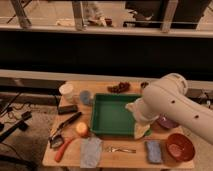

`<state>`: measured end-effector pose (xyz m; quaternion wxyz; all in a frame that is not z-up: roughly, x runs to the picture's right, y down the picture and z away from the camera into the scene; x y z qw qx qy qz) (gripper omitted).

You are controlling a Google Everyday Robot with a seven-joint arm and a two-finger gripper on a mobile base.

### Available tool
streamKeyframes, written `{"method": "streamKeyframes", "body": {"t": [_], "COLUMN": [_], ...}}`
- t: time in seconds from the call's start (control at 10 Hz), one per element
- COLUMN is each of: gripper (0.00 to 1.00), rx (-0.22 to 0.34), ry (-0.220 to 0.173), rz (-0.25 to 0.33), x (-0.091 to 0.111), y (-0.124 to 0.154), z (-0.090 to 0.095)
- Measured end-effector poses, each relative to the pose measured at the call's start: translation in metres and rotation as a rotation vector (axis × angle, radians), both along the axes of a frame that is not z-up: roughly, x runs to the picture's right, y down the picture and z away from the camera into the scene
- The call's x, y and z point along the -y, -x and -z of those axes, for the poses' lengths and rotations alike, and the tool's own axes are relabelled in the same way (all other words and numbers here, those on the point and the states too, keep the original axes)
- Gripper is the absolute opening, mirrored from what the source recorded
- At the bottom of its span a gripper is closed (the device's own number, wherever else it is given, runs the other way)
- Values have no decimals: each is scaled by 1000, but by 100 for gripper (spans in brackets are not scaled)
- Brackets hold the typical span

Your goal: Place apple in metal cup

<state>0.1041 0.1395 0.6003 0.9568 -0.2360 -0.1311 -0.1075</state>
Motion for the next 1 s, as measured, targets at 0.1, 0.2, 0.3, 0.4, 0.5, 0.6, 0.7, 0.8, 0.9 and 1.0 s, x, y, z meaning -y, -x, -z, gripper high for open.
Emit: {"method": "streamKeyframes", "body": {"t": [0.1,0.2,0.3,0.4,0.5,0.6,0.7,0.8,0.9,1.0], "gripper": [80,80,80,80,80,80,80,80,80,80], "rx": [34,72,75,72,74,75,75,74,76,86], "ry": [-6,-12,-14,-13,-13,-13,-13,-12,-10,-7], "rz": [27,57,62,58,60,60,60,59,58,65], "x": [-6,-10,-11,-11,-11,-11,-11,-11,-12,-13], "y": [14,30,31,29,30,31,30,30,30,33], "z": [4,7,7,7,7,7,7,7,7,7]}}
